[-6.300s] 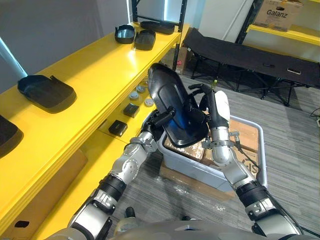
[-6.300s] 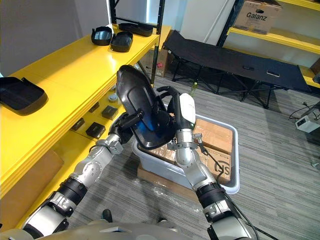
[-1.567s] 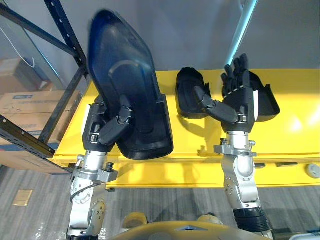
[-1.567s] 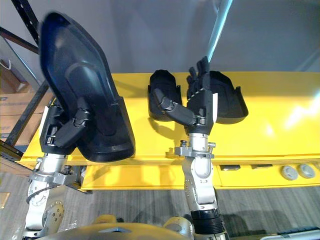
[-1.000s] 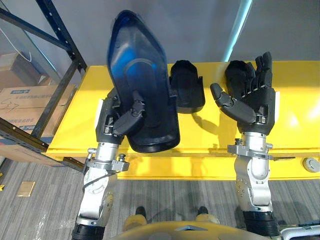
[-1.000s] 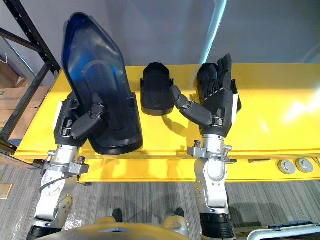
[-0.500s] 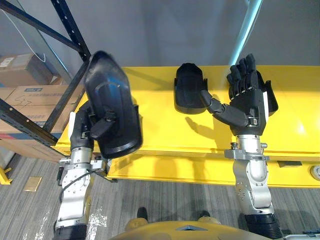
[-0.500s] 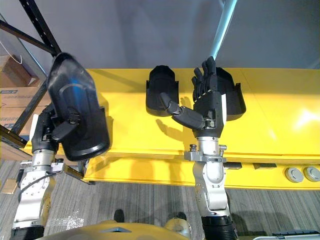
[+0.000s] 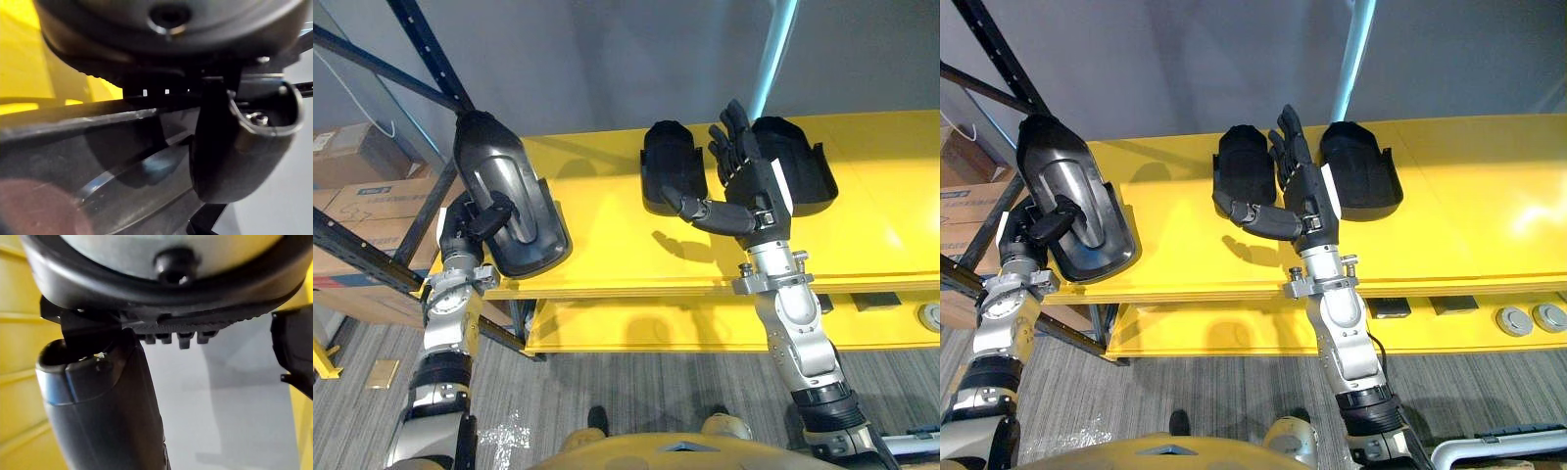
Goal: Walk over and take three plastic housings, then place them on the shelf
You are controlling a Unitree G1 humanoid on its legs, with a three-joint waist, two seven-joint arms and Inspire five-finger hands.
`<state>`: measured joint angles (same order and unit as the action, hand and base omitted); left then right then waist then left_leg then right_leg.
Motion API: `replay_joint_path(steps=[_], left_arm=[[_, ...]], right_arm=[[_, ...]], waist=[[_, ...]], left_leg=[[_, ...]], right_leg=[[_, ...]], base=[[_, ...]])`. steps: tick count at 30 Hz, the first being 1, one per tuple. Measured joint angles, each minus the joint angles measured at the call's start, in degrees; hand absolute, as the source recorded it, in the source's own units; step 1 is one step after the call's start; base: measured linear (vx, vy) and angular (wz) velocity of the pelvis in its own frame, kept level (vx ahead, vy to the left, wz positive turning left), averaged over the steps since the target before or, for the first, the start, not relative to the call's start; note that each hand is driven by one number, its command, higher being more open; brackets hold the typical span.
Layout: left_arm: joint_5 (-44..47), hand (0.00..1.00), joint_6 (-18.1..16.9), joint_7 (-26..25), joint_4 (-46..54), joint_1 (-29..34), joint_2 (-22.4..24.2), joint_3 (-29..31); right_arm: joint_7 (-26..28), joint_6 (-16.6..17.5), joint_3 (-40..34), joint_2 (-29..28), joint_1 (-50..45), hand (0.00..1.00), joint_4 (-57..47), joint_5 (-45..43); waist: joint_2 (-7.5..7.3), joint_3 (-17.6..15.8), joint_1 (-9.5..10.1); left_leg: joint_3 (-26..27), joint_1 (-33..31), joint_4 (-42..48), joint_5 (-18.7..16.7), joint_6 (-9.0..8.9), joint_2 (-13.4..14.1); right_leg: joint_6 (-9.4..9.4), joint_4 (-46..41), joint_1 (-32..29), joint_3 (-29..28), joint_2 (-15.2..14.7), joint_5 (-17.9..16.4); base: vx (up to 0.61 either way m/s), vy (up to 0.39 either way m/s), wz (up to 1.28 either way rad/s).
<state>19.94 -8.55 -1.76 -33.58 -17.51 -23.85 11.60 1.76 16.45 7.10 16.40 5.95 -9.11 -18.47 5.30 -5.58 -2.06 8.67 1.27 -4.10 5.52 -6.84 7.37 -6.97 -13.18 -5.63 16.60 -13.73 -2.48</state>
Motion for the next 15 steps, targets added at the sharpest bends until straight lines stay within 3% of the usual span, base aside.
replay_joint_path(steps=[6, 7, 11, 15], left_arm=[[0.0, 0.00, 2.9, 0.9, -5.4, -5.4, -1.6, -0.1], [0.0, 1.00, 4.0, 0.7, -5.7, -6.3, -1.6, -0.1], [-0.1, 1.00, 6.5, 0.0, -8.3, -9.4, -1.8, -0.5], [-4.8, 1.00, 6.2, -1.5, -8.7, -10.9, -2.2, -1.8]], right_arm=[[0.3, -1.4, -0.6, 2.0, 0.2, 1.00, -1.0, -1.2], [0.7, -2.0, -1.0, 2.0, 0.6, 1.00, -1.7, -2.7], [1.5, -3.7, -1.1, 2.0, 2.4, 1.00, -2.9, -4.5], [1.7, -4.2, -1.1, 2.0, 2.4, 1.00, -3.3, -4.5]], waist=[[0.88, -2.2, -1.41], [1.17, -2.8, -1.59], [1.27, -4.9, -2.93], [1.51, -6.0, -3.60]], left_leg=[[1.2, -0.1, 0.1, 0.1, -0.23, 0.0], [1.6, -0.4, 0.1, 0.2, -0.27, 0.0], [2.1, -0.9, 0.8, 0.1, -0.30, 0.0], [2.8, -0.9, 0.8, 0.1, -0.32, 0.1]], right_leg=[[0.23, -4.0, -2.9, -2.4, -0.1, -2.1], [0.31, -4.6, -3.7, -2.9, -0.1, -2.2], [0.46, -5.8, -4.9, -3.8, -0.1, -2.6], [0.44, -5.9, -5.5, -4.5, 0.0, -2.6]], base=[[-0.02, -0.028, -0.09], [-0.04, -0.022, -0.12], [-0.01, -0.013, -0.10], [0.00, -0.009, -0.06]])
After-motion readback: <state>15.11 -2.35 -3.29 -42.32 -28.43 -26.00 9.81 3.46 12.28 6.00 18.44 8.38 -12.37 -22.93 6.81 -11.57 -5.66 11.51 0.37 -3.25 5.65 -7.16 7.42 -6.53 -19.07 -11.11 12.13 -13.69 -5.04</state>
